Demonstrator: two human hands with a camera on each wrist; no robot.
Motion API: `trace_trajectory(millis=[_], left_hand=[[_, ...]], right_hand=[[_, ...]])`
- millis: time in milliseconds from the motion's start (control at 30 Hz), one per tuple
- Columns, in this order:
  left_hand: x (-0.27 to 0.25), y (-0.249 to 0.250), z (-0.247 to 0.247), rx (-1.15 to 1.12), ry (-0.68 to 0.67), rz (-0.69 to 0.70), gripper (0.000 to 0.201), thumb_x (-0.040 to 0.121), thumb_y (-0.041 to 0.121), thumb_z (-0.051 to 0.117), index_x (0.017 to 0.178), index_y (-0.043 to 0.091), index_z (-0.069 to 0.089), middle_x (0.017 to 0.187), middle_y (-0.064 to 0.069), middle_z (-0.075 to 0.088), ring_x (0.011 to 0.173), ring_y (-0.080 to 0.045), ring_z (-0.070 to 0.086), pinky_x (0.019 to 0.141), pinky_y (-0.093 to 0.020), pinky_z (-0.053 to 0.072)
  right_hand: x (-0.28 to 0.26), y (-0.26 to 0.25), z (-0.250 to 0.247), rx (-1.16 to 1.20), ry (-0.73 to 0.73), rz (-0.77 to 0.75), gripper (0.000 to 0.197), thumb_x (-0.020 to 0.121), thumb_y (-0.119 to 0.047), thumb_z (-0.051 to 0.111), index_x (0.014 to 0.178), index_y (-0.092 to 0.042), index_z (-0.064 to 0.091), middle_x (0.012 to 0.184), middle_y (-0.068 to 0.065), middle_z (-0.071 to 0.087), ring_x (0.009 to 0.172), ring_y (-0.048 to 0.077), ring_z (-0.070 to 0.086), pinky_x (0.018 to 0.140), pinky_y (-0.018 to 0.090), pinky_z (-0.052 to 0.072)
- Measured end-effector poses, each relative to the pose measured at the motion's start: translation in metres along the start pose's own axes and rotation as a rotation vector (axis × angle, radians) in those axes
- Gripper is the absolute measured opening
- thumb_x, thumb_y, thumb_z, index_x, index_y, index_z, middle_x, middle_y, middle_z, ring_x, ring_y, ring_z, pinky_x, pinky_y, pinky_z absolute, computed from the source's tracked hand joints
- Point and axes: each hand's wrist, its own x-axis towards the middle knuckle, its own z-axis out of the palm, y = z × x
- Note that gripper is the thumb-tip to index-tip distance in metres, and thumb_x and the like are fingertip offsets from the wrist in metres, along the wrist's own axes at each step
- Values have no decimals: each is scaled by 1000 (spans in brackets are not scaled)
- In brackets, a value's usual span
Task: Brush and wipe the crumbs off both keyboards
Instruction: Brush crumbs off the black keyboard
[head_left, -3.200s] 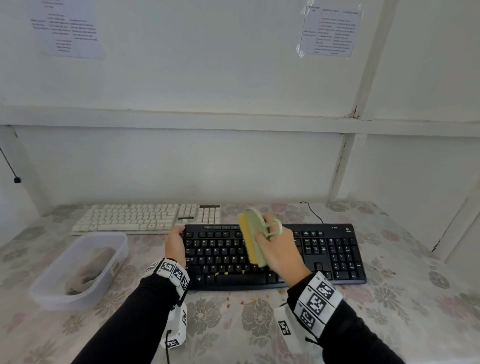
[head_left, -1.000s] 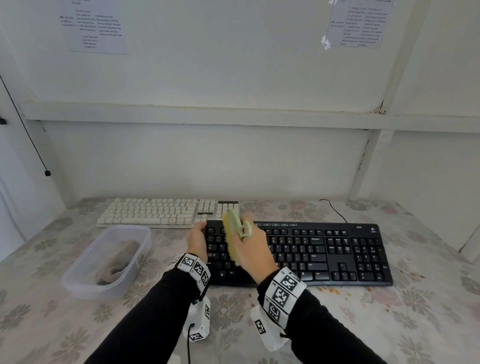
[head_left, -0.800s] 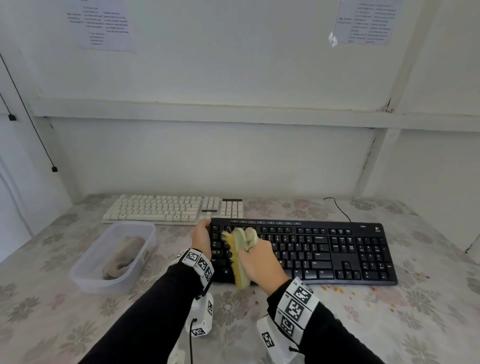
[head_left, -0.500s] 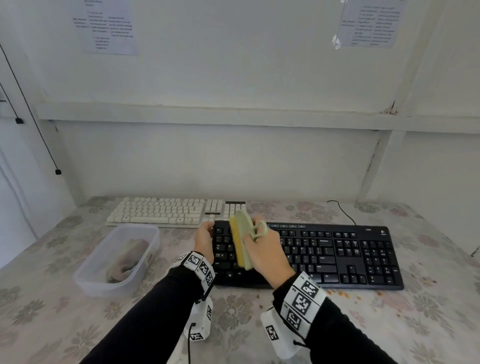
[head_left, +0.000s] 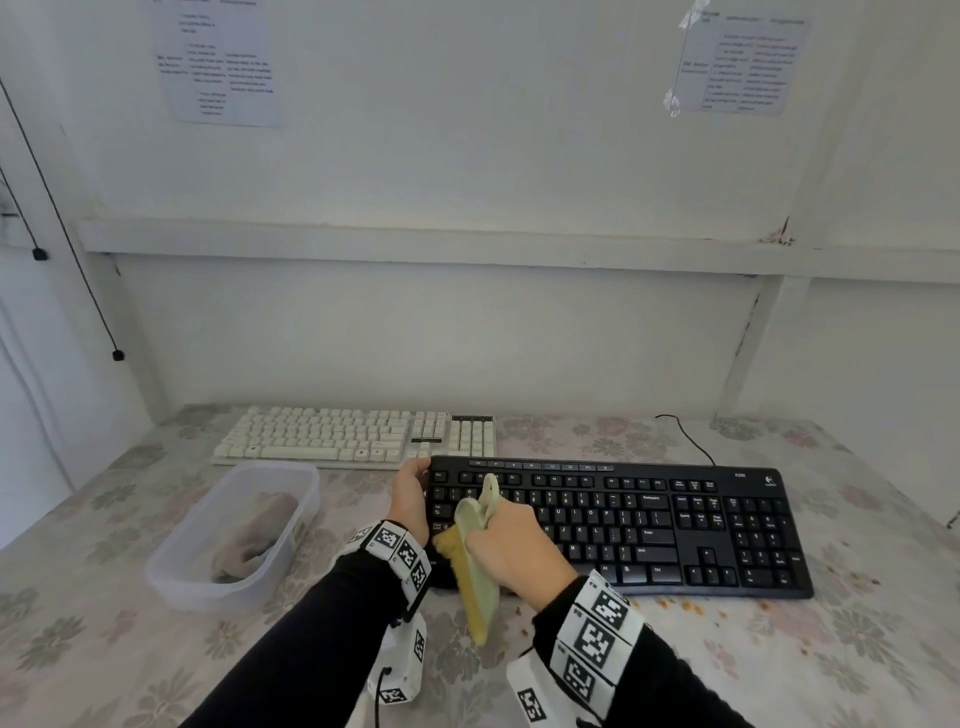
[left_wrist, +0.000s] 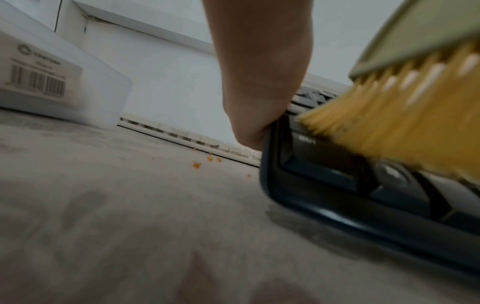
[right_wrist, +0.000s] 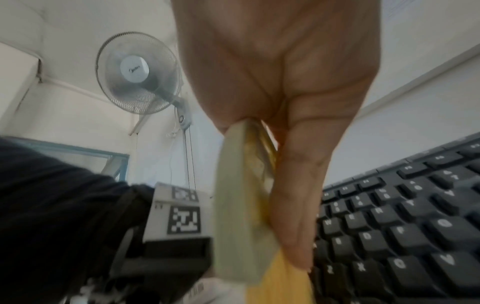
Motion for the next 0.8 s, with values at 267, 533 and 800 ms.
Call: trace_trajectory(millis=[267, 533, 800], left_hand=[[1, -1, -4, 57, -20, 44, 25, 83, 31, 48, 77, 10, 60, 72, -9, 56, 66, -24, 54, 65, -32, 46], [0, -1, -1, 1, -38, 32, 31, 89, 30, 44, 88, 7, 64, 81, -13, 62, 70, -27, 59, 67, -34, 49], [-4, 2, 0, -21, -20, 21, 30, 88, 32, 47, 81, 8, 64, 71, -10, 64, 63, -25, 60, 64, -33, 47]], right_hand=[[9, -8, 8, 157, 172, -196, 8, 93, -13, 45, 89, -18, 41, 80, 2, 54, 59, 6, 46, 49, 13, 36], [-3, 8, 4, -42, -14, -55, 35, 89, -8, 41, 64, -29, 29, 67, -2, 40, 51, 7, 36, 41, 12, 30], [-2, 1, -23, -311, 62, -279, 18, 86, -5, 49, 96, -18, 55, 86, 6, 58, 77, 26, 54, 63, 31, 46]])
